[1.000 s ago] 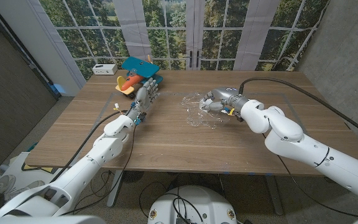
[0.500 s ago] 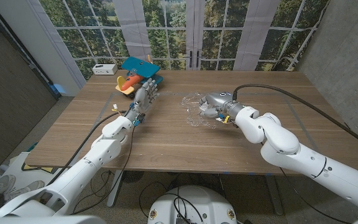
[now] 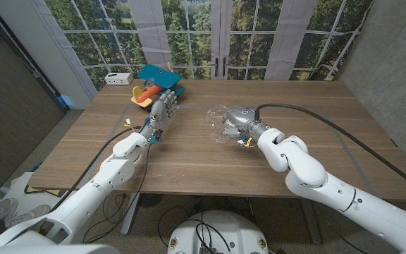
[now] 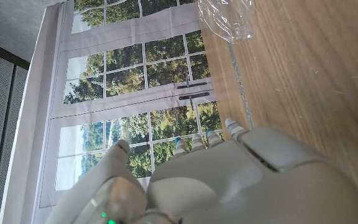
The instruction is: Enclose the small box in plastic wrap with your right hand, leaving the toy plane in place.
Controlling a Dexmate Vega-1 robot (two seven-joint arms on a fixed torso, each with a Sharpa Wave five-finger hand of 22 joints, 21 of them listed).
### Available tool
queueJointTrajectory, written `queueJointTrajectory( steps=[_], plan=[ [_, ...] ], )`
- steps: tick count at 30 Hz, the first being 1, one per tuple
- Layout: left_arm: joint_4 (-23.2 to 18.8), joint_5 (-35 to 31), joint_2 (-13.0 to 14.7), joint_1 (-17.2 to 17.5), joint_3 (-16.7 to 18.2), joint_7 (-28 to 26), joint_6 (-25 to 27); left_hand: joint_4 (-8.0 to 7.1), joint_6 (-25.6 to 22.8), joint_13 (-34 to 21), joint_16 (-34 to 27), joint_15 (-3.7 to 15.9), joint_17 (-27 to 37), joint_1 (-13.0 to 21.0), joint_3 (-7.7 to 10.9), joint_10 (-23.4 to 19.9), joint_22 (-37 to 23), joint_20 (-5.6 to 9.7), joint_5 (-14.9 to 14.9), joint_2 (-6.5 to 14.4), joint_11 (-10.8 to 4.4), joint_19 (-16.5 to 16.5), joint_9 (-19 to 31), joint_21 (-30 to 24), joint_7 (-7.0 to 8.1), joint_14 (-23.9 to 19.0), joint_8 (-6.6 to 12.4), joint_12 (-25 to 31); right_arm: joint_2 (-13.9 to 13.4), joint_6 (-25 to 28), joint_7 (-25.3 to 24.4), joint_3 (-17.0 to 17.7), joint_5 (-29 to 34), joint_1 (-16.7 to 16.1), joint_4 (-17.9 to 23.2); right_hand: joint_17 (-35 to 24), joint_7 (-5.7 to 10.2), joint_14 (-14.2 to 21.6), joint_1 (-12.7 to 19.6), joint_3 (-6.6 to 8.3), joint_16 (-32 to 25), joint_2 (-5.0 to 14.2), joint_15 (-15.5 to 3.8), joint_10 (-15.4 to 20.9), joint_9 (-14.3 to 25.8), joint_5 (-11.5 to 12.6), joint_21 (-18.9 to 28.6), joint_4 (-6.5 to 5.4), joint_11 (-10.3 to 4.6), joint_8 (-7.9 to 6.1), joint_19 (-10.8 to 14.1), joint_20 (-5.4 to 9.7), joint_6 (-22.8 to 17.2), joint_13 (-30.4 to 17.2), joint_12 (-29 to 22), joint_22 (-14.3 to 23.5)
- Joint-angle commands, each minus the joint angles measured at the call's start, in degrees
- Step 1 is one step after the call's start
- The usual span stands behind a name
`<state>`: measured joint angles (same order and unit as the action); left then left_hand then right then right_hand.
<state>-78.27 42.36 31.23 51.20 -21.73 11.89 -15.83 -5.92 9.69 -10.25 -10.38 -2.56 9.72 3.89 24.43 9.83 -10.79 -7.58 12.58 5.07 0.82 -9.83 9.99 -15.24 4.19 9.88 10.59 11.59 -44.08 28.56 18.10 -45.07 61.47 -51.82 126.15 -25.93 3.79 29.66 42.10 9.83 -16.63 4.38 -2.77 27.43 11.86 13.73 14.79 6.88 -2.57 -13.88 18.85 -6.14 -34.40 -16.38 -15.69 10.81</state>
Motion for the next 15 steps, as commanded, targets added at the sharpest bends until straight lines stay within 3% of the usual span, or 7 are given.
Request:
queueJointTrajectory(
  steps=[1,8,15],
  plan=[
    [-0.98,0.25,0.66,0.99,0.51,-0.75,0.13,0.09,5.22,-0.23,0.04,-0.4,0.18,0.18,-0.35,7.41,-0.27,-0.52,0.12,0.41,0.31,-1.91,0.13,0.22,0.36,8.34,-0.07,-0.12,4.29,-2.01,-1.22,-1.21,4.37,0.13,-5.2,-0.33,-0.14,-0.47,0.23,-0.15,-0.44,0.21,-4.13,0.07,0.33,0.17,0.4,0.03,0.06,-0.34,0.68,0.27,-0.84,-0.22,-0.24,0.2],
    [-1.04,0.25,0.68,0.98,0.56,-1.0,0.24,0.08,5.23,-0.23,0.04,-0.35,0.18,0.18,-0.36,7.5,-0.28,-0.51,0.12,0.41,0.29,-1.94,0.13,0.3,0.37,8.34,-0.07,-0.15,5.59,-1.94,-1.62,-1.37,5.07,0.33,-7.08,-0.73,-0.15,0.37,2.23,0.37,-1.05,0.67,-4.82,1.66,0.41,0.37,0.57,1.06,-0.39,-1.08,1.43,0.83,-2.8,-0.46,-0.92,0.2],
    [-0.48,0.26,0.4,0.53,0.39,-0.86,0.37,0.07,5.2,-0.23,0.04,-0.32,0.18,0.17,-0.37,7.45,-0.28,-0.53,0.12,0.42,0.2,-1.85,0.13,0.31,0.34,8.33,-0.06,-0.13,6.26,-2.48,-1.68,-2.1,5.44,0.86,-8.9,-1.13,-0.69,1.32,1.28,-0.44,-1.62,0.37,-5.22,3.22,0.49,0.14,0.65,0.42,-0.2,-2.02,1.95,1.08,-5.29,-0.72,-1.55,0.21]
  ],
)
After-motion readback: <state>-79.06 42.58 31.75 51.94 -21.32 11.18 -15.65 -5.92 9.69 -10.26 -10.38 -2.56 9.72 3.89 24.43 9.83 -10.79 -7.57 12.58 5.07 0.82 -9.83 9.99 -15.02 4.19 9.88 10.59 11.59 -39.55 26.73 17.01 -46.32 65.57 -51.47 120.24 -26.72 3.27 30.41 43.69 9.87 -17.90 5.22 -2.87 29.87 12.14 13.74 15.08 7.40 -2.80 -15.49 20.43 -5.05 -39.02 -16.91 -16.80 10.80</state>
